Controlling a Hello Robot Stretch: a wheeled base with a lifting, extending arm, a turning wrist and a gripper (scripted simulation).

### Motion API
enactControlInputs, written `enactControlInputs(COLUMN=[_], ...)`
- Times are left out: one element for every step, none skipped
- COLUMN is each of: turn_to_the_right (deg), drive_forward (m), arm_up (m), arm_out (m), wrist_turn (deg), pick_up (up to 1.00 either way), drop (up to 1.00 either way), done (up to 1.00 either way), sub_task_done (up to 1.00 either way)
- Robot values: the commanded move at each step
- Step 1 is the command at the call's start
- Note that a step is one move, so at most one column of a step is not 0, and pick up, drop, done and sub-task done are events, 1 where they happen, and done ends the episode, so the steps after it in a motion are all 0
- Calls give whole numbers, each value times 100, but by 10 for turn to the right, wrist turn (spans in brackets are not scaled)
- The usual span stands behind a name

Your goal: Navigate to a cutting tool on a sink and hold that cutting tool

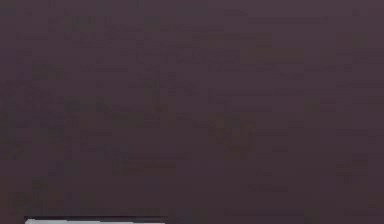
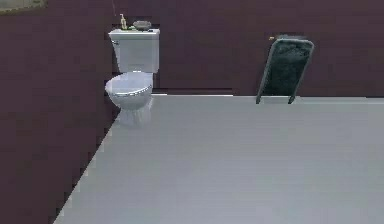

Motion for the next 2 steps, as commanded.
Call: enactControlInputs(turn_to_the_right=[-450, -120], drive_forward=[0, 0], arm_up=[0, 0], arm_out=[0, 0], wrist_turn=[0, 0], pick_up=[0, 0], drop=[0, 0], done=[0, 0], sub_task_done=[0, 0])
